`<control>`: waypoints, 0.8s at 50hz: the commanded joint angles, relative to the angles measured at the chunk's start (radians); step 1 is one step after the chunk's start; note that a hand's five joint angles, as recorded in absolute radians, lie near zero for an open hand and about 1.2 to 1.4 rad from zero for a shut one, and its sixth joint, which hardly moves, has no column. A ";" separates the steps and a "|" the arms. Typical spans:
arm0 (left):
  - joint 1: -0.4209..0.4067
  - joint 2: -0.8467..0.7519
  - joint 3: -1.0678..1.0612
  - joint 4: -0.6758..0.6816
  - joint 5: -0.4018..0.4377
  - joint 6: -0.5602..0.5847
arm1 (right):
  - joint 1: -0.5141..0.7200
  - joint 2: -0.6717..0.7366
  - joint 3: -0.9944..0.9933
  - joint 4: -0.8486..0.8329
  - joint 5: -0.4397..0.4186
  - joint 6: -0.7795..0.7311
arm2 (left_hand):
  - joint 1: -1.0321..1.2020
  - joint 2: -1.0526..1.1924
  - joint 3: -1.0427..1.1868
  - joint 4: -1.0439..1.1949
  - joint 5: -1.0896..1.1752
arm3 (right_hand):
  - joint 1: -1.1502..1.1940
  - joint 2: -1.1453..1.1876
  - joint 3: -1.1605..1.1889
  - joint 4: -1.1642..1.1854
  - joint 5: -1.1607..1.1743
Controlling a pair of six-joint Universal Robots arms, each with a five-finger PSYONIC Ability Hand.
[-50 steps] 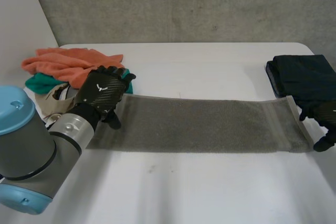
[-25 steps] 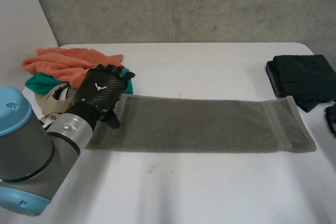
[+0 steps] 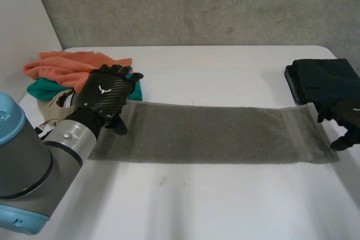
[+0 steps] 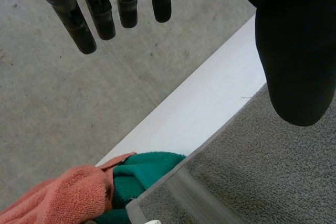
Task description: Fold the laundry.
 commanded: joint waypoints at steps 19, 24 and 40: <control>0.000 0.005 -0.003 0.002 0.005 -0.034 | -0.008 0.132 -0.010 -0.116 0.162 -0.025 | -0.018 -0.026 -0.032 -0.022 -0.047 | 0.765 0.771 0.776 0.781 0.790; 0.004 0.020 -0.001 0.002 0.003 -0.035 | -0.098 0.049 -0.021 -0.125 0.192 -0.114 | -0.018 -0.026 -0.032 -0.022 -0.047 | 0.765 0.771 0.776 0.781 0.790; 0.013 0.043 -0.012 0.002 0.003 -0.035 | 0.046 -0.019 -0.039 -0.035 0.154 -0.056 | -0.018 -0.026 -0.032 -0.022 -0.047 | -0.100 -0.094 -0.089 -0.084 -0.075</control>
